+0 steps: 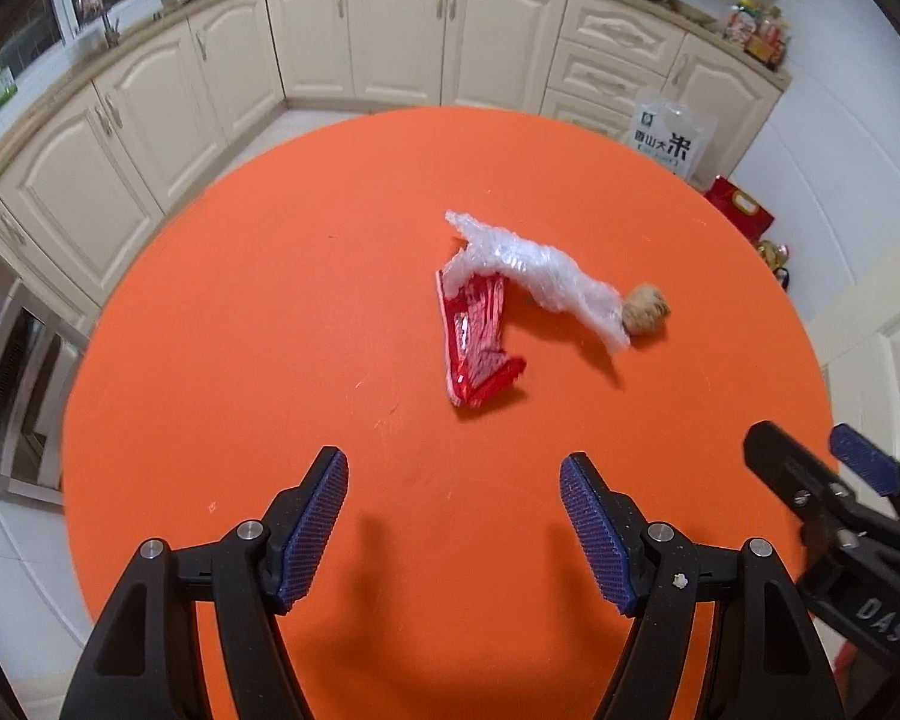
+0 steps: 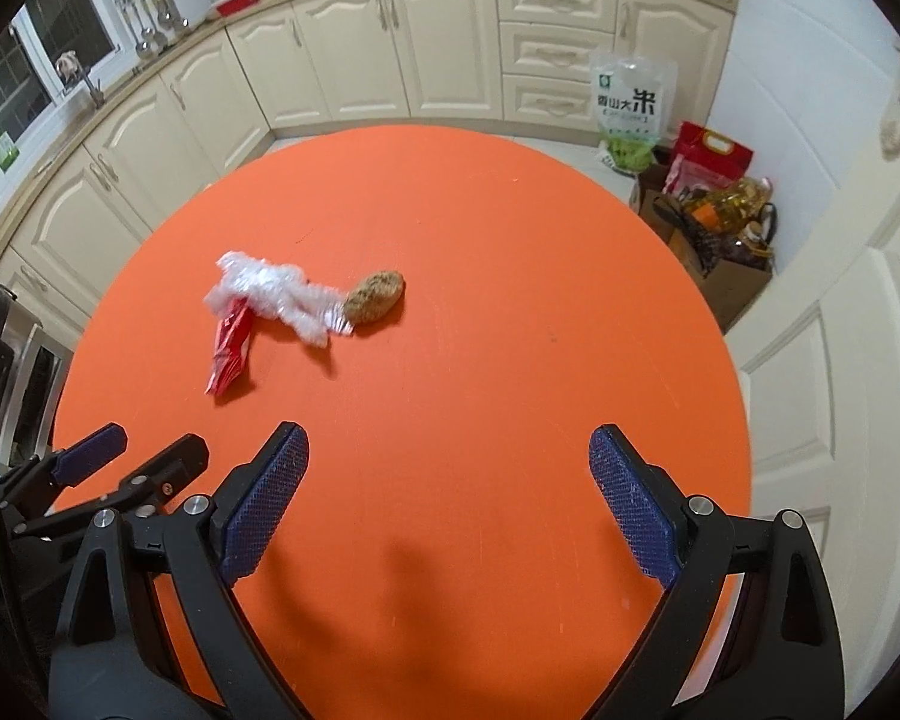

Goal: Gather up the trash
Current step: 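Move both tools back over the orange table toward the remaining trash, then grasp the red wrapper with the left gripper while the right grasps the brown lump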

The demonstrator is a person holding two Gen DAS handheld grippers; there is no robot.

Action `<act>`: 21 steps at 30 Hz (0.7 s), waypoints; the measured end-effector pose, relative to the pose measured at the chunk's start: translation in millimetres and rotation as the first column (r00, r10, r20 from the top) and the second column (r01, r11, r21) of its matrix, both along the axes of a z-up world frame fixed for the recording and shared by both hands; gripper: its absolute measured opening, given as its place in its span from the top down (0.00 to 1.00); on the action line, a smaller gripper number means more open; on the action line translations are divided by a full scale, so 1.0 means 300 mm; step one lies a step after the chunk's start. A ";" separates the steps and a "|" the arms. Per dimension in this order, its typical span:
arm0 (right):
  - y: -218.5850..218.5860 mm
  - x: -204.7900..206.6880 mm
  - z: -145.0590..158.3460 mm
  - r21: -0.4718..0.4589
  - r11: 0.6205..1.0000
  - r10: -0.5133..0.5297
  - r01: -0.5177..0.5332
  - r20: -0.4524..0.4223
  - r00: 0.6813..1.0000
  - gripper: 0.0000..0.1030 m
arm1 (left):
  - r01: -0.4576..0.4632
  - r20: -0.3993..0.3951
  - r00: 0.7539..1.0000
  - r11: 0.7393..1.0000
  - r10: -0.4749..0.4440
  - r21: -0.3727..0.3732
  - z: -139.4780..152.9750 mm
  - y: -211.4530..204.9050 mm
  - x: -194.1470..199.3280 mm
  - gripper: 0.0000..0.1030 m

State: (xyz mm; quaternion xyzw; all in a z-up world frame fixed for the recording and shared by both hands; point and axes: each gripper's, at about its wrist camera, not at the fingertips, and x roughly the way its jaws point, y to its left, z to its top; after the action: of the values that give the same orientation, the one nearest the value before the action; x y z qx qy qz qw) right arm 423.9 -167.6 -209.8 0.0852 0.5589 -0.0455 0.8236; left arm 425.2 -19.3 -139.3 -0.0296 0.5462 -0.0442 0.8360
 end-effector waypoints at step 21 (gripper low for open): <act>-0.084 0.214 -0.105 0.021 1.000 0.012 -0.011 -0.056 0.998 0.08 | -0.055 0.043 0.998 0.998 0.053 0.038 -0.121 -0.004 0.243 0.74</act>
State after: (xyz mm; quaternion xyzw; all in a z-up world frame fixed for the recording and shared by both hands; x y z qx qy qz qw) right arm 488.1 -192.8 -241.2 0.0893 0.5827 -0.0372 0.8069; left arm 498.0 -20.7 -175.6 -0.0273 0.5284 -0.0116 0.8484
